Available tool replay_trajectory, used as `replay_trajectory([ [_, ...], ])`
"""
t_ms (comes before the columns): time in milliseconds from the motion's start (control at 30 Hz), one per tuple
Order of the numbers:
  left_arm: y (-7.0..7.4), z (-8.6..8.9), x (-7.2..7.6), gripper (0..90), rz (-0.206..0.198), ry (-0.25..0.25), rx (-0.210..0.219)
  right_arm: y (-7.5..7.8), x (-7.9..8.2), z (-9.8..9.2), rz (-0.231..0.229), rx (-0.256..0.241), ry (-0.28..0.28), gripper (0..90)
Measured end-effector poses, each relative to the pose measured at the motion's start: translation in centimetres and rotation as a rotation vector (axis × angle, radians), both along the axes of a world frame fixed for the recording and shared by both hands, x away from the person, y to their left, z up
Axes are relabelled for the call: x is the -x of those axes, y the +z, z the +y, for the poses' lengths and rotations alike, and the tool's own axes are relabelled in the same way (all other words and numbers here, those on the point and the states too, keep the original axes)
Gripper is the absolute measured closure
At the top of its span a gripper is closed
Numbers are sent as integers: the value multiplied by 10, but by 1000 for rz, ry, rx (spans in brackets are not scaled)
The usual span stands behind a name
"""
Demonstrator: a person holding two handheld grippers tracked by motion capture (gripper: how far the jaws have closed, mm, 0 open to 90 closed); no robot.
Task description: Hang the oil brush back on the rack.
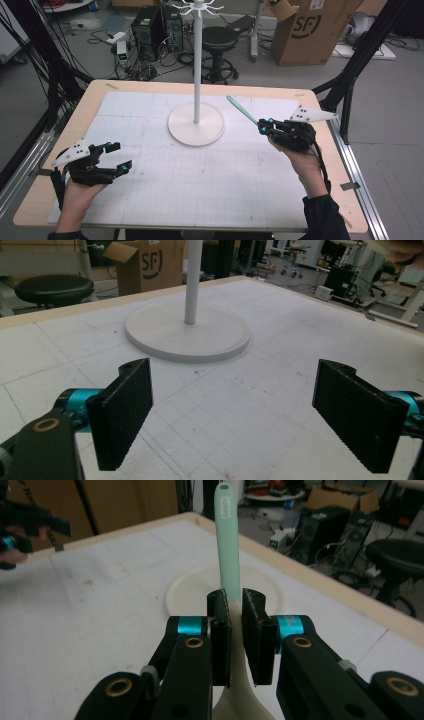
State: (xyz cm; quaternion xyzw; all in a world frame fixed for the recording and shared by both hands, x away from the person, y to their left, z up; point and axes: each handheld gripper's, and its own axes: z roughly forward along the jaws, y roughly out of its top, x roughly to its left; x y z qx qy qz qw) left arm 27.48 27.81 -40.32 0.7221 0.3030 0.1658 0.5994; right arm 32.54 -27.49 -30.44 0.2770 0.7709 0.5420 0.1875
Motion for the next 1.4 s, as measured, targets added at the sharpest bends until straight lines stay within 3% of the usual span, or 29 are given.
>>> replay_trajectory([
  [33, 0, 0, 0, 170, 1, 1, -1, 0, 0, 0, 0, 0, 0, 830],
  [167, 0, 1, 0, 171, -1, 1, 4, 29, 0, -3, -49, -28, -6, 830],
  [467, 0, 1, 1, 170, -1, -1, 5, 69, -3, -1, -104, -60, -8, 830],
  [833, 1, 2, 1, 170, -2, -2, 11, 95, -17, 5, -141, -89, -18, 829],
  [1400, 1, 3, 1, 171, 1, -9, 18, 123, -36, 19, -157, -124, -15, 829],
])
